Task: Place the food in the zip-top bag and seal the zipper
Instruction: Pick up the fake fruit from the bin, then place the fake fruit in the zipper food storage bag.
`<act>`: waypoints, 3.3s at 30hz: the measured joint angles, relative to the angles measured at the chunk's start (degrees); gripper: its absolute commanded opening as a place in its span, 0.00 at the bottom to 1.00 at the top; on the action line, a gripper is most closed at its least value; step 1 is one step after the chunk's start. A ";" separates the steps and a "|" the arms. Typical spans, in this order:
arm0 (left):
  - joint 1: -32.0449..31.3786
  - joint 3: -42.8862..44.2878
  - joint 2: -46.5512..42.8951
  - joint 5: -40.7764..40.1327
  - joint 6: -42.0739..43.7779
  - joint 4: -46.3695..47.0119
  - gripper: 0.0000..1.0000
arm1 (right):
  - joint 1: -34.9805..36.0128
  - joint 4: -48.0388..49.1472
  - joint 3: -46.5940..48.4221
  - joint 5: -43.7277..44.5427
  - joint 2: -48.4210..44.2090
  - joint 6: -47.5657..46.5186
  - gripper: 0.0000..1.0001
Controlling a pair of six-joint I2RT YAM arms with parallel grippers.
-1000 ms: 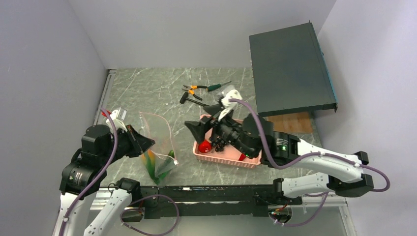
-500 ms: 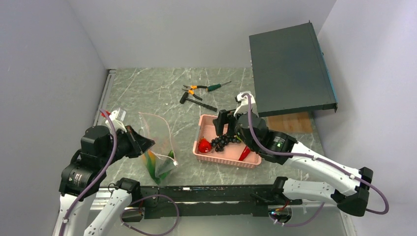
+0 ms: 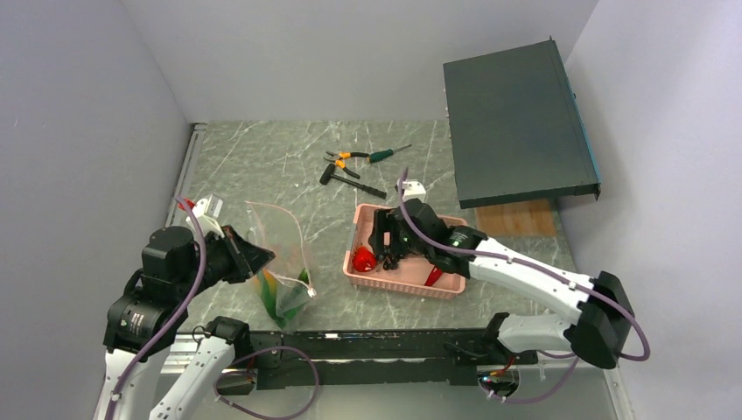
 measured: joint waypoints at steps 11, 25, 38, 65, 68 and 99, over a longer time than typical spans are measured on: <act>0.00 0.00 -0.92 0.07 -0.22 -0.37 0.00 | -0.26 2.49 -0.31 -9.92 10.84 0.74 0.73; 0.00 0.00 -1.16 0.07 -0.33 -0.68 0.00 | -0.22 9.55 -1.70 -13.92 18.99 -0.11 0.69; 0.00 -0.11 -1.57 -0.15 -0.28 -1.07 0.00 | -0.22 13.73 -2.45 -12.00 21.22 -1.44 0.56; 0.00 -1.62 -1.49 0.02 -0.26 -0.42 0.00 | -0.20 10.67 -2.91 -5.16 0.46 -8.66 0.00; 0.00 -1.86 -1.51 0.04 -0.39 -0.24 0.00 | -0.13 10.64 -0.87 -6.10 -4.76 -10.40 0.00; 0.00 -2.38 -2.54 -0.11 -1.70 0.46 0.00 | 25.00 7.45 31.17 -4.72 12.33 -25.27 0.62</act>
